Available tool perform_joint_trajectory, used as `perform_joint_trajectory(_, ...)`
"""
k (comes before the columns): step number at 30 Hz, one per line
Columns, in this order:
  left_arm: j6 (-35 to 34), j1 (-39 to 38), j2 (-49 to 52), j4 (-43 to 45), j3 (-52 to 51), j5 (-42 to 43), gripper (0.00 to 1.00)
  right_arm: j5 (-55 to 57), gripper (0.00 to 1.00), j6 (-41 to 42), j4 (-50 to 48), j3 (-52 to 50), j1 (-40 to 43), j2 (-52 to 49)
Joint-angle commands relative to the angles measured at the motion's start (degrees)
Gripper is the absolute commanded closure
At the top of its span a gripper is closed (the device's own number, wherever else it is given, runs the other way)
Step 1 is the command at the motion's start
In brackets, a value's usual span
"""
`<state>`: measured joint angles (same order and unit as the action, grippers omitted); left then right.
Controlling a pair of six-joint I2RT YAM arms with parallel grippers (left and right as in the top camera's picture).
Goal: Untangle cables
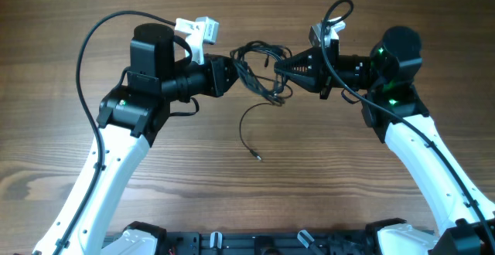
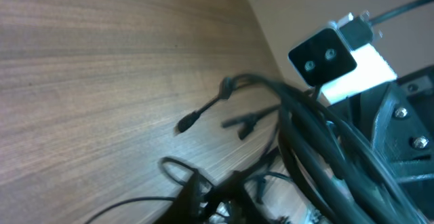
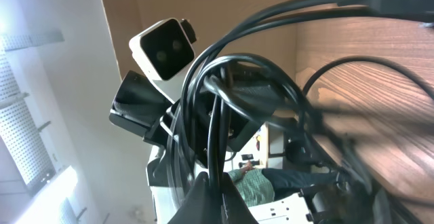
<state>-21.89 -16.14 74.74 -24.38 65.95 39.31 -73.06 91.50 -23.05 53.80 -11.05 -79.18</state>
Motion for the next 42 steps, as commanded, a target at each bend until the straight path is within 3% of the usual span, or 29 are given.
perform_joint_trajectory(1, 0.0, -0.1, 0.3, -0.3, -0.3, 0.2, 0.96, 0.4, 0.96, -0.2, -0.5, 1.0, 0.0, 0.7)
perform_joint_trajectory(6, 2.9, 1.2, 0.2, -6.0, -0.3, -0.8, 0.96, 7.4, 0.96, -3.1, 0.7, 1.0, 1.6, 0.7)
perform_joint_trajectory(10, 4.2, 5.2, 0.2, -12.5, -0.3, -2.6, 0.96, 13.6, 0.96, -8.2, 7.6, 1.0, 4.2, 0.7)
perform_joint_trajectory(15, 5.2, 12.4, -0.2, -16.9, -0.3, -2.5, 0.96, 26.6, 0.96, -21.7, 26.4, 1.0, 6.3, 0.7)
perform_joint_trajectory(19, 5.2, 16.3, -0.7, -17.0, -0.3, -2.5, 0.96, 34.6, 0.96, -29.3, 36.5, 1.0, 6.3, 0.7)
perform_joint_trajectory(23, 5.1, 19.4, -0.8, -17.0, -0.3, -2.5, 0.96, 40.8, 0.96, -31.6, 44.0, 1.0, 6.3, 0.7)
perform_joint_trajectory(33, 5.0, 21.2, -0.8, -15.3, -0.3, -5.4, 0.96, 47.7, 0.95, -44.1, 53.0, 1.0, 6.2, 0.7)
perform_joint_trajectory(36, 4.9, 22.0, -0.8, -15.8, -0.3, -5.3, 0.95, 45.8, 0.82, -52.3, 55.3, 1.0, 6.0, 0.7)
perform_joint_trajectory(39, 4.9, 21.9, -0.8, -16.7, -0.3, -5.3, 0.87, 42.2, 0.77, -58.1, 57.0, 1.0, 5.8, 0.7)
perform_joint_trajectory(42, 5.0, 21.9, -0.8, -17.8, -0.3, -5.3, 0.56, 41.3, 0.72, -60.6, 59.8, 1.0, 5.8, 0.7)
